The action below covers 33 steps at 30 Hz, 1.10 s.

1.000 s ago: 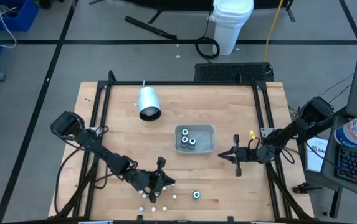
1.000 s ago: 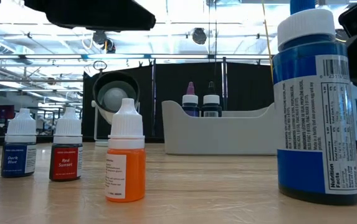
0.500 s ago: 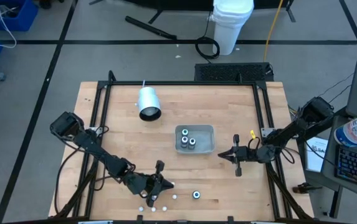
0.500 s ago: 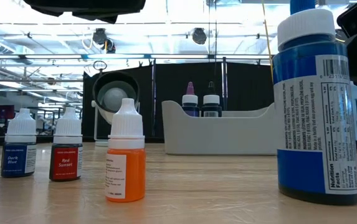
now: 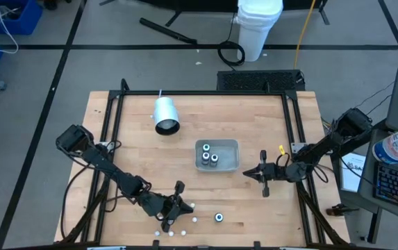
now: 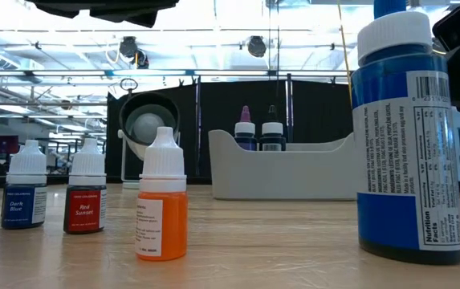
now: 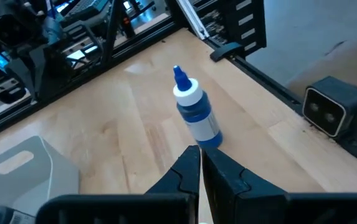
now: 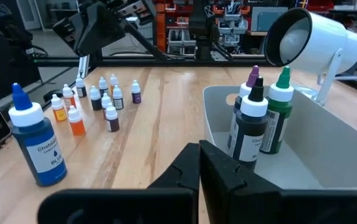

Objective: Pick & Place food coloring
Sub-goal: Put the large black food coloring bottle into the white bin

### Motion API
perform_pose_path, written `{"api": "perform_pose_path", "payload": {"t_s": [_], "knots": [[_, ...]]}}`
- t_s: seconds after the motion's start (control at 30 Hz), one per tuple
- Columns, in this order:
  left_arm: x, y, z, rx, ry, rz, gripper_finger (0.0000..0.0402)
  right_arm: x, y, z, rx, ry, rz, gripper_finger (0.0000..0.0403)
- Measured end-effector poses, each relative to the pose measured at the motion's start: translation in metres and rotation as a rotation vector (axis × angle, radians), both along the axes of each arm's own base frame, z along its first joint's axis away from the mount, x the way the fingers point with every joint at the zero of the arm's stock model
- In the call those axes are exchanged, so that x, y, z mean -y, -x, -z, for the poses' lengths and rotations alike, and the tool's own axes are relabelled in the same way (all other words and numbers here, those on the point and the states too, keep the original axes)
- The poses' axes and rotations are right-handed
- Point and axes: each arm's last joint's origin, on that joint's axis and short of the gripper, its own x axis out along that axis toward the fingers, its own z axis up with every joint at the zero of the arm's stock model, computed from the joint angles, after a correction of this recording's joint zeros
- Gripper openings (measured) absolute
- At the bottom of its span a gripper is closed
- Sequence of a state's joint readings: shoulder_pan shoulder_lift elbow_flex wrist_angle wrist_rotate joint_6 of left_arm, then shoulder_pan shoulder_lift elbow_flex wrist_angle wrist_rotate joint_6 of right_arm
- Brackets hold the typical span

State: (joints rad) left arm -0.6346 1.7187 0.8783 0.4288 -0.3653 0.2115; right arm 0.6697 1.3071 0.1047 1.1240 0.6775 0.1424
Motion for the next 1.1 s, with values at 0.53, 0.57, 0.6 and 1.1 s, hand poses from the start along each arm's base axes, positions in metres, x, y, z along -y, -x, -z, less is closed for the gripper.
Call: {"api": "perform_pose_path", "payload": {"t_s": [0.53,0.57,0.6,1.1], "knots": [[0.0013,-0.0010,-0.0039,0.027,0.060,-0.013,0.0026,0.0005,-0.0003,-0.0008,0.008,-0.033,0.012,0.0001],[0.0003,-0.0017,-0.0039,0.025,0.073,-0.022,0.0026,0.0005,-0.0003,-0.0008,0.008,-0.033,0.011,0.0001],[-0.0008,-0.0025,-0.0040,0.022,0.087,-0.034,0.0026,0.0004,-0.0003,-0.0008,0.008,-0.034,0.011,0.0001],[-0.0055,-0.0049,-0.0052,0.042,0.127,-0.149,0.0026,0.0003,-0.0005,-0.0022,0.020,-0.052,0.012,0.0004]]}}
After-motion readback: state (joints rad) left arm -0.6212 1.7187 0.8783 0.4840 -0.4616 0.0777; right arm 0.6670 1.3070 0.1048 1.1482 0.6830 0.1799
